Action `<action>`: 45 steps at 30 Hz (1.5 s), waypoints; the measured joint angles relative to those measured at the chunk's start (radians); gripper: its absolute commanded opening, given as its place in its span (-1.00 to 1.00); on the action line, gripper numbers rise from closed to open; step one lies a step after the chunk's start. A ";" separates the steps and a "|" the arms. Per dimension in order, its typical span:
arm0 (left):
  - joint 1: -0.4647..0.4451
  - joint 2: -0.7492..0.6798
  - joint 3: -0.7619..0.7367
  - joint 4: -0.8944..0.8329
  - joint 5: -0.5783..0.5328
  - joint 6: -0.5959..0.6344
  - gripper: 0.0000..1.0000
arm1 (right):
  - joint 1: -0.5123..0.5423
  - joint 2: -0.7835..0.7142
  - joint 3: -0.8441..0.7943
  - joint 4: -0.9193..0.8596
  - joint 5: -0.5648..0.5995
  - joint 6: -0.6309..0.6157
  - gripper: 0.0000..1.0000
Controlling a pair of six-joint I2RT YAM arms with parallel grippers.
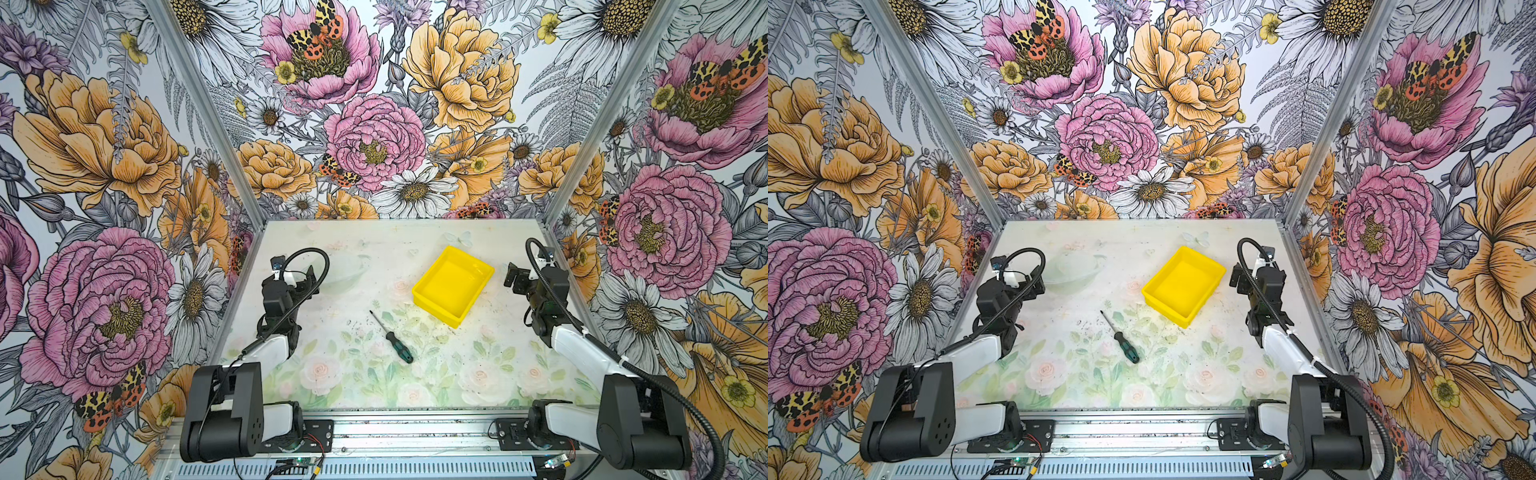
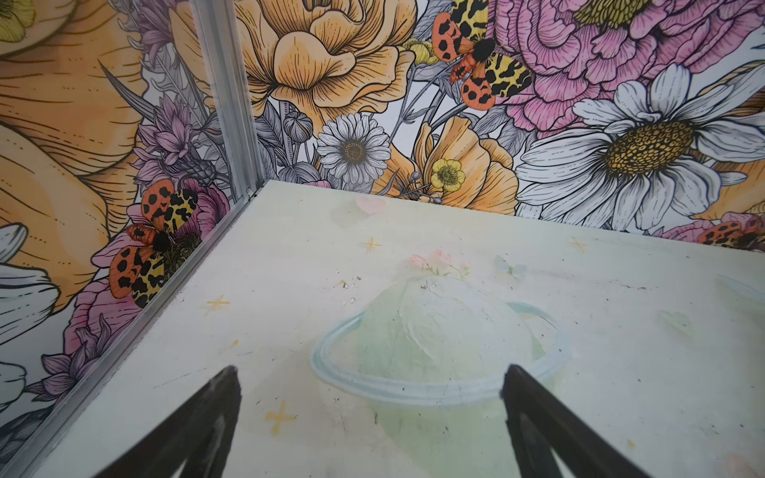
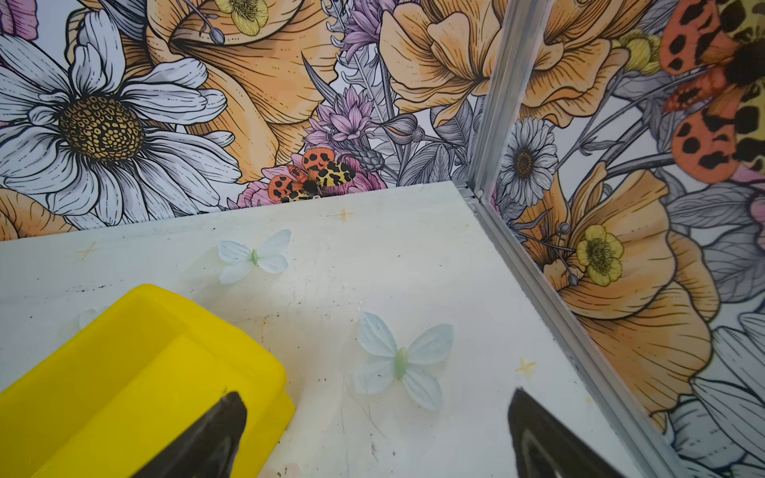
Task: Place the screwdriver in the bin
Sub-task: 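Reach the right gripper toward the green-handled screwdriver while the left arm lifts slightly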
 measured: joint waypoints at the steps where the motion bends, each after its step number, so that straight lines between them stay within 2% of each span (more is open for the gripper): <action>1: -0.002 -0.023 0.011 -0.040 0.000 -0.005 0.97 | 0.005 -0.024 0.016 -0.051 0.003 0.006 0.99; 5: -0.020 -0.092 0.076 -0.225 -0.002 -0.033 0.97 | 0.068 -0.117 0.056 -0.229 0.029 0.026 0.99; 10: -0.052 -0.151 0.165 -0.442 -0.001 -0.102 0.97 | 0.196 -0.219 0.105 -0.444 0.086 0.069 0.99; 15: -0.083 -0.212 0.251 -0.679 -0.001 -0.212 0.97 | 0.299 -0.201 0.222 -0.661 0.136 0.136 0.99; 21: -0.126 -0.261 0.301 -0.866 0.026 -0.291 0.97 | 0.463 -0.156 0.294 -0.813 0.158 0.212 0.99; 26: -0.191 -0.269 0.319 -1.011 0.097 -0.348 0.97 | 0.607 -0.077 0.360 -0.880 0.165 0.280 0.99; 34: -0.303 -0.288 0.351 -1.185 0.302 -0.409 0.97 | 0.799 0.122 0.465 -0.926 0.152 0.357 0.99; 40: -0.367 -0.416 0.345 -1.221 0.425 -0.417 0.97 | 0.865 0.251 0.544 -0.934 0.098 0.371 0.98; 45: -0.423 -0.481 0.321 -1.229 0.479 -0.417 0.97 | 0.879 0.329 0.594 -0.921 0.043 0.365 0.98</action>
